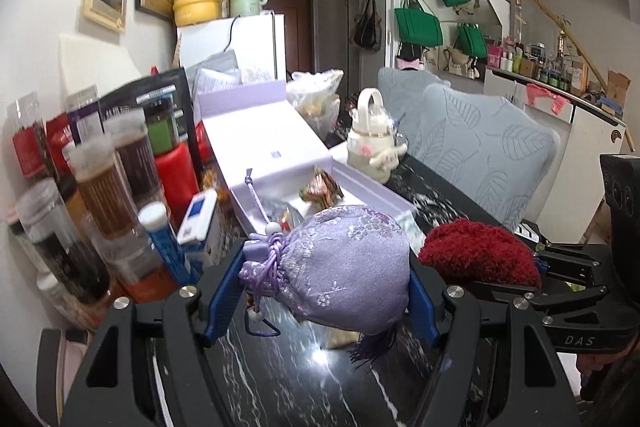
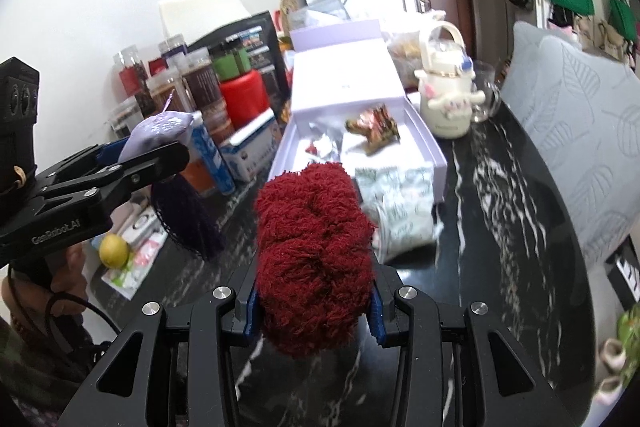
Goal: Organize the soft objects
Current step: 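Carry the pouch with the left tool while the right tool carries the scrunchie over the gift box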
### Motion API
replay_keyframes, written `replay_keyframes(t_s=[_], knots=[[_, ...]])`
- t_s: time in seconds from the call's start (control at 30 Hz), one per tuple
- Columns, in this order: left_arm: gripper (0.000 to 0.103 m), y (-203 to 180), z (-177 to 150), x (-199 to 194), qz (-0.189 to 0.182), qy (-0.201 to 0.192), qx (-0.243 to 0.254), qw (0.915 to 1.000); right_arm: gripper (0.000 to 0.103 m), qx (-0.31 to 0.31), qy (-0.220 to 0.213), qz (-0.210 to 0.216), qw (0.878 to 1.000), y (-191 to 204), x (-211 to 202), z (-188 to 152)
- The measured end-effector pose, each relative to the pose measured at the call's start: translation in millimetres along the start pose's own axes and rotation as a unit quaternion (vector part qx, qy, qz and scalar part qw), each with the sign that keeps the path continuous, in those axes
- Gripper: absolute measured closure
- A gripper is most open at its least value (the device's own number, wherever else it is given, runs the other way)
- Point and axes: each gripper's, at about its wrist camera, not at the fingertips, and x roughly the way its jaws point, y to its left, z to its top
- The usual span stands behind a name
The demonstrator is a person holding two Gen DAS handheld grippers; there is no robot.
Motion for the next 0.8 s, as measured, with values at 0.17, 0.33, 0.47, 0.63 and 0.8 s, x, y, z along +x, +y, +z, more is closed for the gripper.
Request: replay_keyframes(t_s=[0.17,0.33,0.47,0.63,0.8], knots=[[0.032,3,17,1,0.010,-0.011,0.004,0.9999,0.063,-0.005,-0.014,0.004,1.000,0,-3,20],[0.032,8,38,3,0.020,-0.028,0.007,0.9994,0.063,-0.009,-0.027,0.009,1.000,-2,-7,41],[0.032,11,53,7,0.028,-0.039,0.011,0.9988,0.063,-0.009,-0.037,0.015,0.999,-6,-9,56],[0.032,13,69,15,0.033,-0.046,0.016,0.9983,0.063,-0.013,-0.050,0.014,0.999,-9,-7,77],[0.032,18,81,26,0.030,-0.045,0.007,0.9985,0.063,-0.023,-0.058,0.005,0.998,-13,-2,94]])
